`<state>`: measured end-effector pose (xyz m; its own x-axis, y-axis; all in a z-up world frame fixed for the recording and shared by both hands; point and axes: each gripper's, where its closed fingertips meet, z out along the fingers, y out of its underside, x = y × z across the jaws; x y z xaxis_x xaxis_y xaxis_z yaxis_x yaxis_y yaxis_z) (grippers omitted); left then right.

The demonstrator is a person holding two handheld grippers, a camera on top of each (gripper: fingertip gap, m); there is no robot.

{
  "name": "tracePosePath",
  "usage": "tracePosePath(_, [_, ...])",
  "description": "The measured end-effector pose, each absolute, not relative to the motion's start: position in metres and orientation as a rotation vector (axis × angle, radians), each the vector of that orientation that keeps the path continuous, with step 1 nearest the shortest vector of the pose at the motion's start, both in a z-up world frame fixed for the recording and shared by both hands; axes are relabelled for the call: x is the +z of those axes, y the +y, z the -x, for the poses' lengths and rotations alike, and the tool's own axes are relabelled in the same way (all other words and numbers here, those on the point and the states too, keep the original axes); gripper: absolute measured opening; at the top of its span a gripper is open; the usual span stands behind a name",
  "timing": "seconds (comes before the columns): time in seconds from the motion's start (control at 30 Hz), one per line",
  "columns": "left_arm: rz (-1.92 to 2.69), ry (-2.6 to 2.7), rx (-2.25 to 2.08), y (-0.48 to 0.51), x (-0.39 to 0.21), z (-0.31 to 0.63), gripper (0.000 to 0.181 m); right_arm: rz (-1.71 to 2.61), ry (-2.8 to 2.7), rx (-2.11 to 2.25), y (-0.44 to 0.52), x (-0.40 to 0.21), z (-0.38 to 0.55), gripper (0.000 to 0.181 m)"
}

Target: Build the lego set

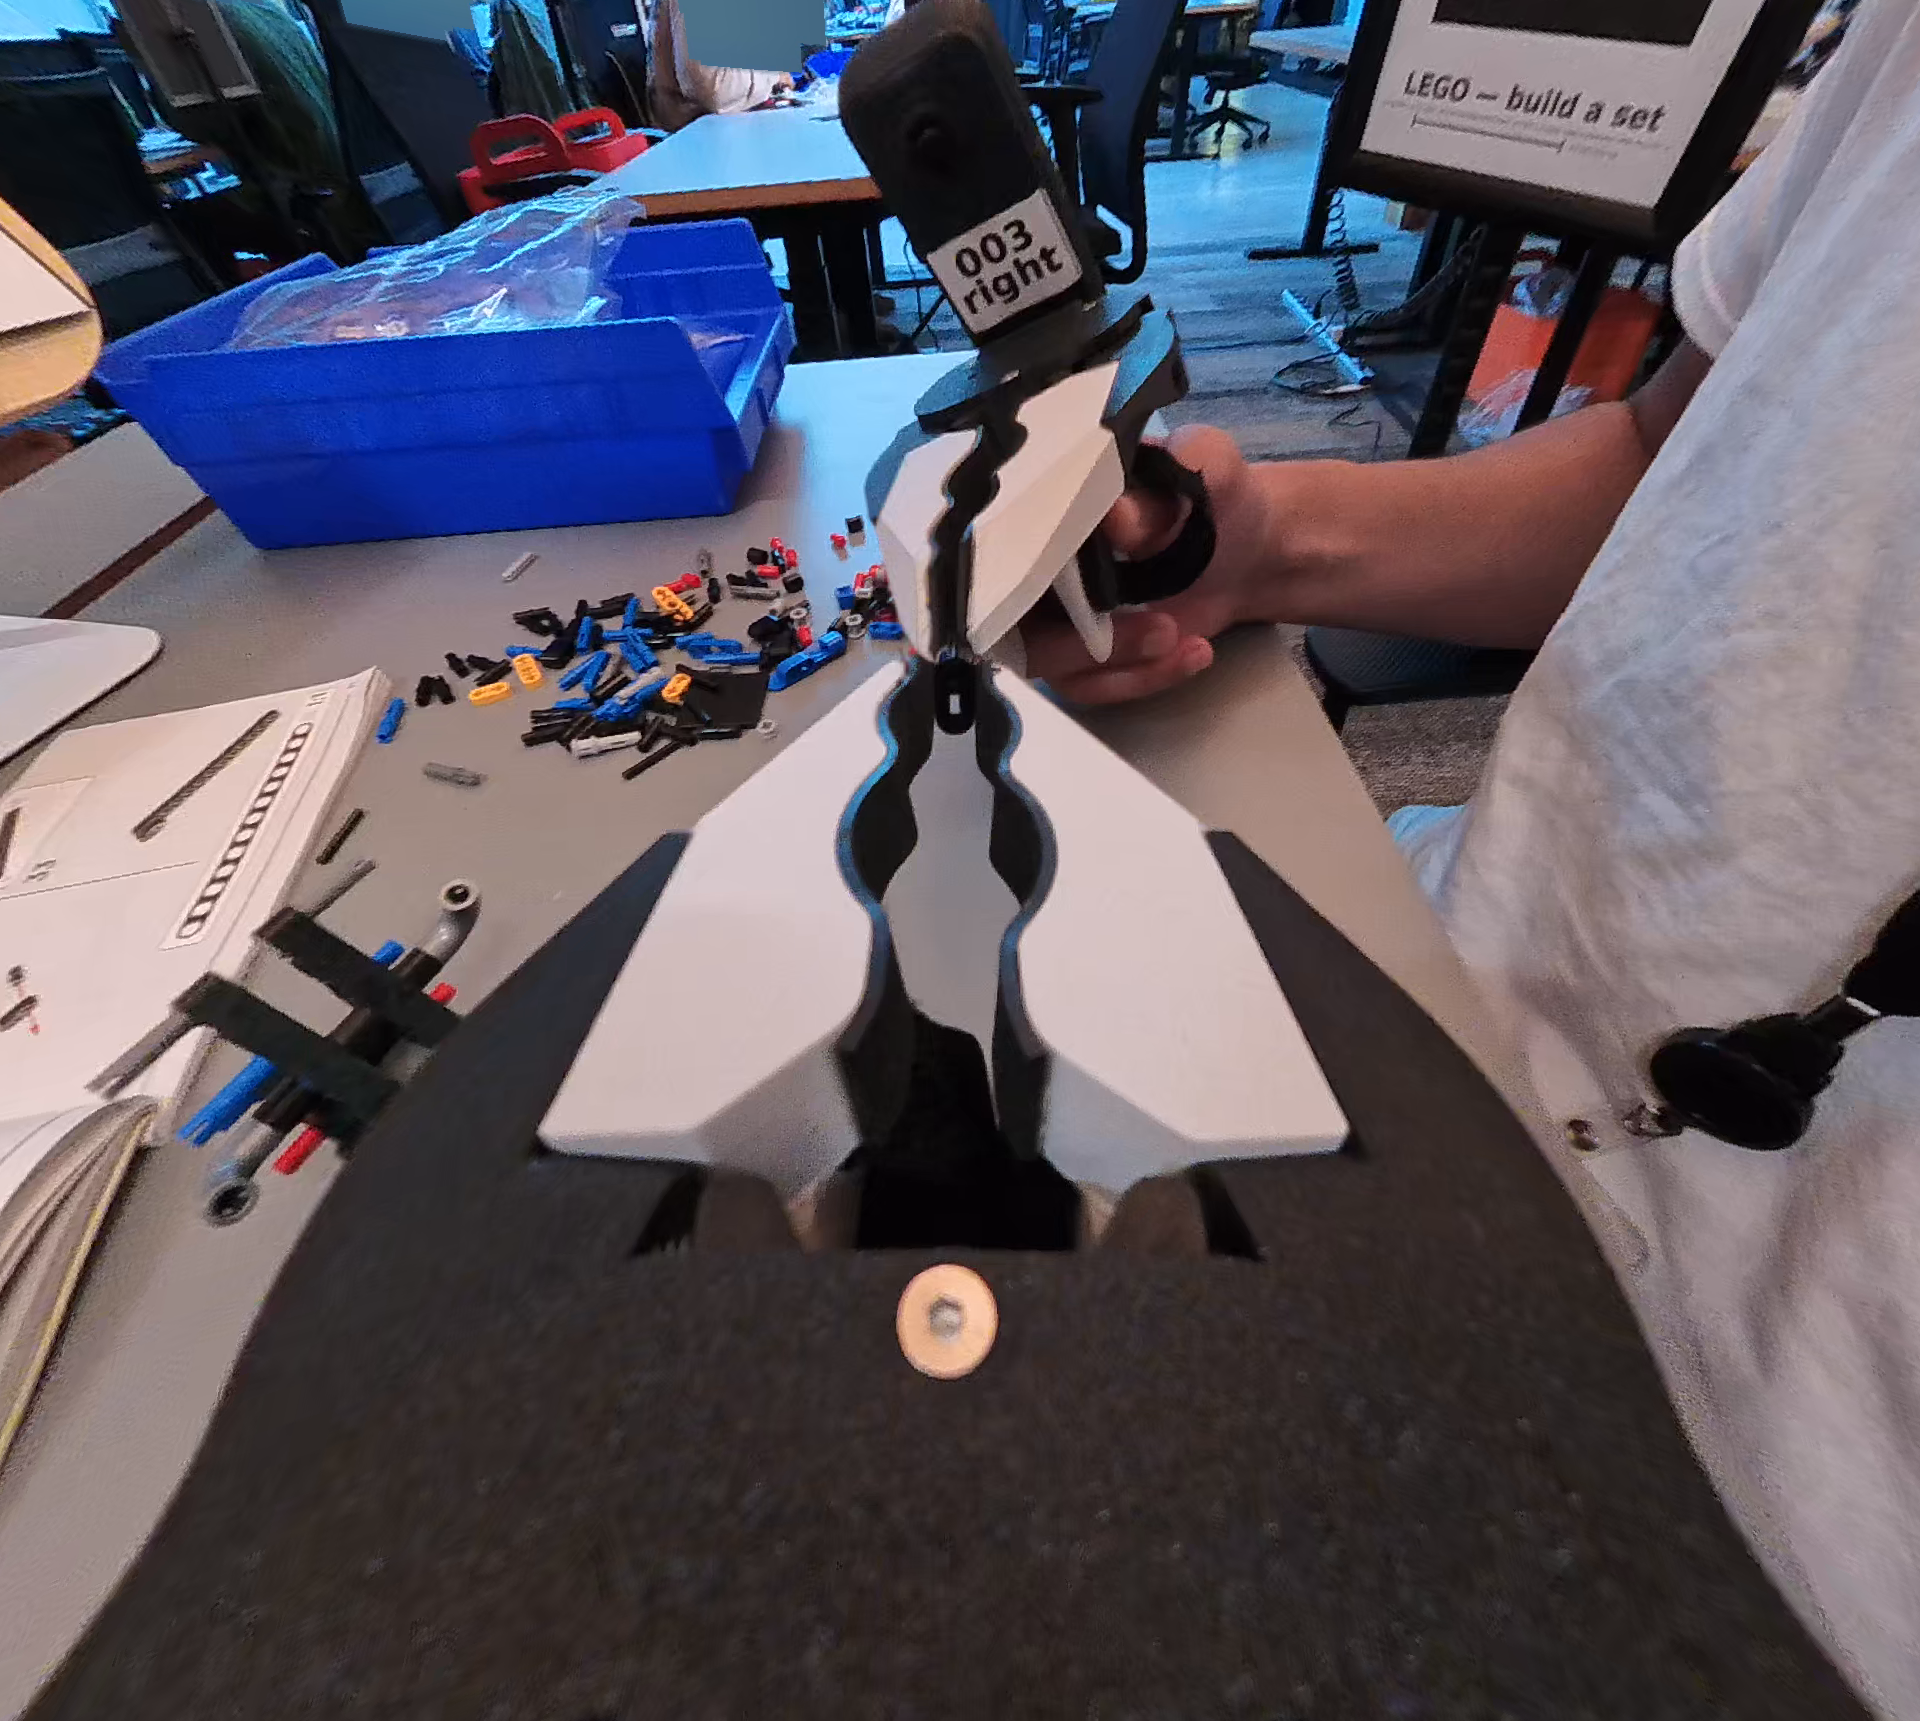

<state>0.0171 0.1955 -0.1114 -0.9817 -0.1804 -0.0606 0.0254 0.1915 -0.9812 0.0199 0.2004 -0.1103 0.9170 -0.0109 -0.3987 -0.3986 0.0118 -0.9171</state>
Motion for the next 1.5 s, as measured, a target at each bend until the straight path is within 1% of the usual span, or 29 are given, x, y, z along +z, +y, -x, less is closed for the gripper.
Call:
tracePosePath(0.1, [0.095, 2.235, -1.721, 0.198, -0.119, -0.027, 0.005, 1.558, 0.394, 0.26, 0.199, -0.117, -0.031, 0.005])
tracePosePath(0.13, [0.066, 2.204, -1.613, 0.201, -0.124, -0.033, 0.005, 1.552, 0.421, 0.217, 0.196, -0.117, -0.038, 0.009])
tracePosePath(0.23, [0.126, 2.118, -1.403, 0.211, -0.129, -0.056, 0.005, 1.482, 0.535, 0.024, 0.176, -0.111, -0.069, 0.017])
tracePosePath(0.33, [0.063, 2.026, -1.113, 0.222, -0.138, -0.073, 0.005, 1.445, 0.641, -0.176, 0.152, -0.11, -0.094, 0.018])
tracePosePath(0.47, [-0.086, 1.965, -0.909, 0.221, -0.148, -0.073, 0.006, 1.471, 0.66, -0.198, 0.153, -0.116, -0.095, 0.02])
tracePosePath(0.57, [-0.113, 1.961, -0.829, 0.22, -0.155, -0.074, 0.006, 1.548, 0.632, -0.211, 0.163, -0.125, -0.091, 0.02])
tracePosePath(0.83, [-0.111, 2.0, -0.823, 0.217, -0.164, -0.071, 0.006, 1.67, 0.518, -0.232, 0.182, -0.136, -0.075, 0.018])
tracePosePath(1.07, [-0.142, 1.893, -0.892, 0.208, -0.145, -0.06, 0.006, 1.693, 0.463, -0.07, 0.195, -0.139, -0.057, 0.023])
tracePosePath(1.27, [0.104, 1.991, -1.095, 0.215, -0.141, -0.069, 0.006, 1.703, 0.417, -0.169, 0.197, -0.137, -0.057, 0.024])
tracePosePath(1.5, [0.24, 2.08, -1.218, 0.214, -0.146, -0.071, 0.006, 1.691, 0.433, -0.149, 0.196, -0.136, -0.059, 0.024])
